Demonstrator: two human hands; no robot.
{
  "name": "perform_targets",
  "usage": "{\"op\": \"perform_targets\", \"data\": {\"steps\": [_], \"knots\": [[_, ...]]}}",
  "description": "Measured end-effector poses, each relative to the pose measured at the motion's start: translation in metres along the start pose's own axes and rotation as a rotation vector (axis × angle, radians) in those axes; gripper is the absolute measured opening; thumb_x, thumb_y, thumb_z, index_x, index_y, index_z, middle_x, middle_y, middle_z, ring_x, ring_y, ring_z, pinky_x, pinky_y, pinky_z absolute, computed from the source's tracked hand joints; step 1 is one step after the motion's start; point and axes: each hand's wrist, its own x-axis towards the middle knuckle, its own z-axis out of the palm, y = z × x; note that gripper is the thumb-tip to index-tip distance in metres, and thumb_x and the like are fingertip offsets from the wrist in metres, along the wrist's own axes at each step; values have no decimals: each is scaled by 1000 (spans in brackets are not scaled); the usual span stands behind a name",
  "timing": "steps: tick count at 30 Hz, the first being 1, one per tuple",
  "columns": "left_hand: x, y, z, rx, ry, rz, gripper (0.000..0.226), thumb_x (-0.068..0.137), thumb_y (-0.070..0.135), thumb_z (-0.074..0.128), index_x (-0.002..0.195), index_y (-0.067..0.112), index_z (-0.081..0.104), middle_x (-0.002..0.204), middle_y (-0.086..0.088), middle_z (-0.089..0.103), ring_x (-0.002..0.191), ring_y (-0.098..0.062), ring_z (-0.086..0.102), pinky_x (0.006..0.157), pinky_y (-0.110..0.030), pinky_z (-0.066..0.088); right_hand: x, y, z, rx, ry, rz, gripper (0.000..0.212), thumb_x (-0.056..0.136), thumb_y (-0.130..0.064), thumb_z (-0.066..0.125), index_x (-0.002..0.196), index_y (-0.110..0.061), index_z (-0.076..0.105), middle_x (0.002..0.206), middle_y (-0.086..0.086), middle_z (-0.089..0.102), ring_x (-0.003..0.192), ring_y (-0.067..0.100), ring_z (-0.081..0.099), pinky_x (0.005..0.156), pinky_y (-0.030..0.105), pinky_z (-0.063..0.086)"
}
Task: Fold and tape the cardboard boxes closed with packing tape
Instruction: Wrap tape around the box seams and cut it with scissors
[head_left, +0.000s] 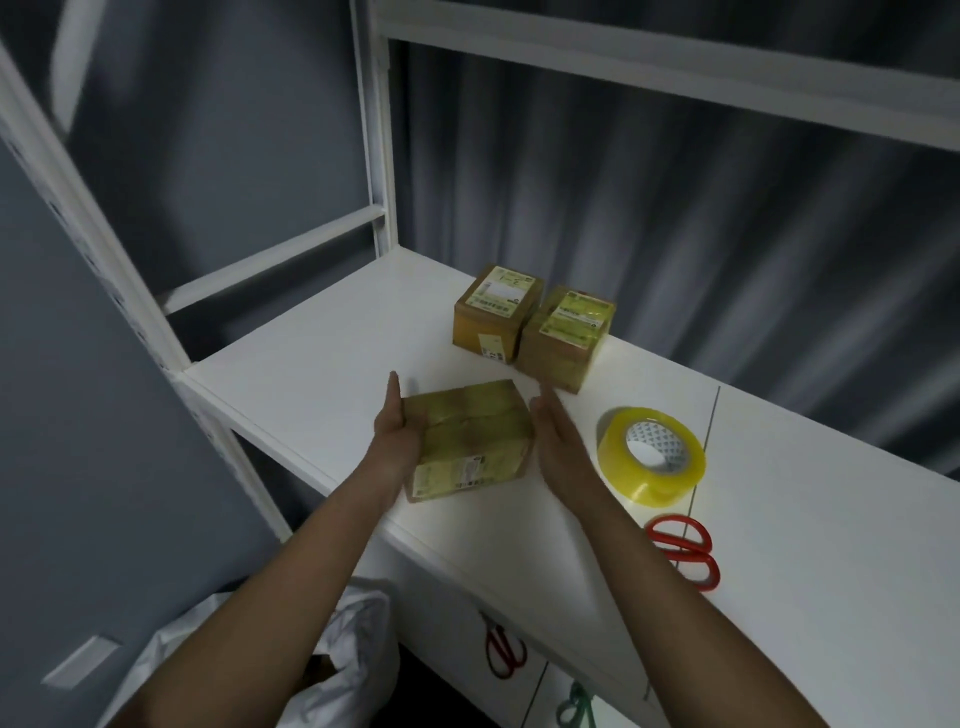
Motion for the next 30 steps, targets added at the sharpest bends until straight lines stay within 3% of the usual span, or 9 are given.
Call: {"op": "perform_targets", "data": {"steps": [4,7,10,13,16,18,21,24,30], "knots": [[2,-8,28,-131,182,8,41,98,13,37,107,47,58,130,-13,50,116,-29,55,98,-42,48,-22,34,-68,-690,251,-90,65,85,-23,61,144,-15,37,140,8,47,130,28,36,108,38,24],[-1,-4,59,-130,197,-25,38,97,13,38,125,34,52,143,-8,38,123,-27,46,91,-34,46,-35,60,-100,-1036,93,154,71,85,-37,57,147,-20,28,150,1,33,141,22,17,112,41,6],[-7,2,90,165,116,-15,57,93,16,45,145,31,28,154,-5,15,138,-29,24,109,-44,31,-39,68,-115,-1242,48,99,53,91,-33,49,142,-25,39,142,-2,45,138,14,28,113,41,0],[-17,5,107,504,71,-23,72,90,29,55,149,31,14,157,-8,1,145,-28,5,117,-46,10,-34,64,-128,-1136,88,28,44,91,-27,54,135,-22,50,134,0,55,132,18,41,113,40,6],[-23,1,115,809,148,406,71,88,44,46,149,17,22,156,-17,9,145,-33,4,115,-49,2,-38,52,-136,-861,214,-43,45,88,-18,64,131,-9,56,130,11,58,124,30,48,108,36,28],[-27,15,128,818,-10,601,62,92,33,41,148,13,23,157,-12,11,146,-29,4,115,-36,-4,-47,36,-139,-697,303,-108,43,88,-12,66,129,-6,57,129,13,58,121,30,48,102,26,30],[-35,45,153,671,-260,744,56,91,18,37,146,13,26,155,-4,21,143,-19,15,113,-23,6,-62,15,-137,-536,352,-168,42,88,-9,65,128,-9,56,123,2,54,116,16,44,98,13,25],[-41,58,166,576,-258,750,47,92,3,43,138,11,42,143,-3,42,132,-17,36,102,-13,21,-71,4,-134,-469,387,-178,42,89,-10,65,129,-11,55,120,-5,48,115,9,41,96,5,23],[-54,43,157,666,-235,998,47,92,7,44,138,6,43,142,-7,45,129,-20,43,102,-19,30,-72,-3,-126,-387,438,-138,43,92,-18,61,133,-15,51,124,-9,44,116,4,36,102,24,34]]}}
